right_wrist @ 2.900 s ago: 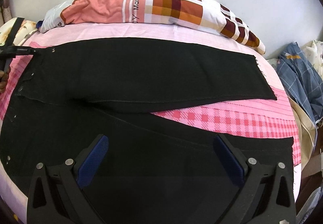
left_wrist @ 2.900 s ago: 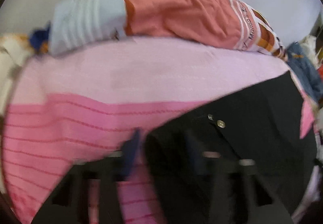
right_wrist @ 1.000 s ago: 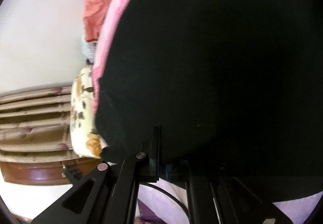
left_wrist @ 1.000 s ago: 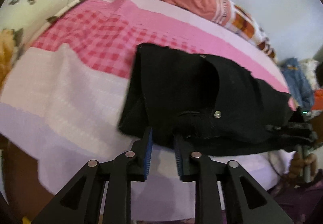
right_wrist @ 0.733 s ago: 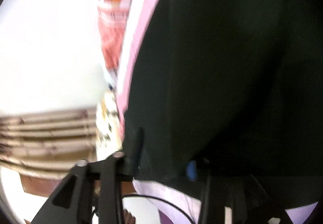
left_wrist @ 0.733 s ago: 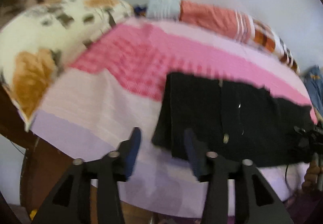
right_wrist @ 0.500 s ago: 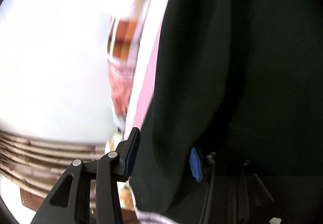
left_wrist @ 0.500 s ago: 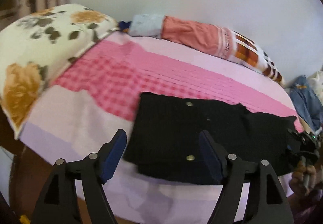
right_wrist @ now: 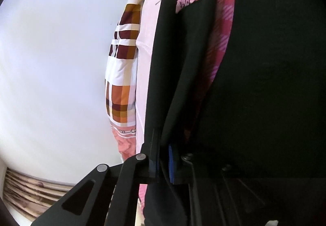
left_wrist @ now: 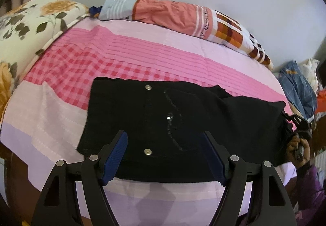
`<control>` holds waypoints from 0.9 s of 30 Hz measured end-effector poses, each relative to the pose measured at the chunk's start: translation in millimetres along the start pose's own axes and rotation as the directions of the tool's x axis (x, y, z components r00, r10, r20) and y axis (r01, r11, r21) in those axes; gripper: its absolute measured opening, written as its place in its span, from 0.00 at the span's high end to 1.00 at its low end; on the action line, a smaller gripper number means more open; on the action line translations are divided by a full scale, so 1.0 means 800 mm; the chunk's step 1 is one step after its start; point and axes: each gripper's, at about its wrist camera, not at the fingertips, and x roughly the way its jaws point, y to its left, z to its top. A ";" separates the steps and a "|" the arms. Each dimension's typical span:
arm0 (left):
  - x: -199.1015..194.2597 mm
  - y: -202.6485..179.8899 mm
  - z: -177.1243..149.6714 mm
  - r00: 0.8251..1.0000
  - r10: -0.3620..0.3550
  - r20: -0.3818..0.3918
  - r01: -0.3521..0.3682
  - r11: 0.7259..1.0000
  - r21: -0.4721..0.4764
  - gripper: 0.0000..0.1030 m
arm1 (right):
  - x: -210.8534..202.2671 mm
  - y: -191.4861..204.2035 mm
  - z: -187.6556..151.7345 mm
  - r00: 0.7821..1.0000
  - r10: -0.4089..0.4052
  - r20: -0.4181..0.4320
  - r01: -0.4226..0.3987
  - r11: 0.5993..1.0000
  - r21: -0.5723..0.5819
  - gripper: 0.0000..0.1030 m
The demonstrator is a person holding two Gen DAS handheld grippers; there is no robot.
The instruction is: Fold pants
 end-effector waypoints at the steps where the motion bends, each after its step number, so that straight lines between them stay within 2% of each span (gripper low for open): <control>1: 0.002 -0.004 0.000 1.000 -0.003 -0.005 0.003 1.000 0.009 0.27 | -0.003 0.003 -0.001 1.000 -0.008 0.004 0.008 1.000 -0.001 0.93; 4: 0.010 -0.016 -0.001 1.000 -0.005 -0.030 0.007 0.999 0.044 0.27 | -0.025 0.028 -0.005 0.999 -0.044 0.018 0.045 0.998 -0.050 0.94; 8: 0.020 -0.028 -0.003 0.999 0.012 -0.047 -0.007 0.995 0.101 0.28 | -0.091 0.070 -0.027 0.997 -0.052 0.060 0.060 0.987 -0.148 0.95; 10: 0.021 -0.029 -0.005 0.999 0.013 -0.049 -0.007 0.993 0.118 0.27 | -0.124 0.075 -0.043 0.993 -0.094 0.074 0.105 0.981 -0.165 0.95; 12: 0.026 -0.029 -0.009 0.998 0.012 -0.060 -0.005 0.992 0.123 0.26 | -0.137 0.074 -0.041 0.988 -0.133 0.083 0.144 0.979 -0.145 0.95; 14: 0.031 -0.028 -0.014 0.997 0.014 -0.075 -0.004 0.992 0.126 0.26 | -0.158 0.034 -0.056 0.975 -0.205 0.081 0.213 0.971 -0.105 0.95; 18: 0.042 -0.024 -0.024 0.993 0.035 -0.110 -0.019 0.989 0.144 0.26 | -0.167 -0.024 -0.077 0.954 -0.298 0.044 0.299 0.953 -0.034 0.95; 21: 0.047 -0.023 -0.028 0.991 0.054 -0.125 -0.035 0.988 0.151 0.26 | -0.176 -0.051 -0.072 0.974 -0.226 0.035 0.225 0.974 0.023 0.93; 27: 0.041 -0.029 -0.029 0.992 0.042 -0.118 -0.024 0.989 0.146 0.26 | -0.206 -0.068 -0.047 0.977 -0.199 0.082 0.191 0.977 0.090 0.92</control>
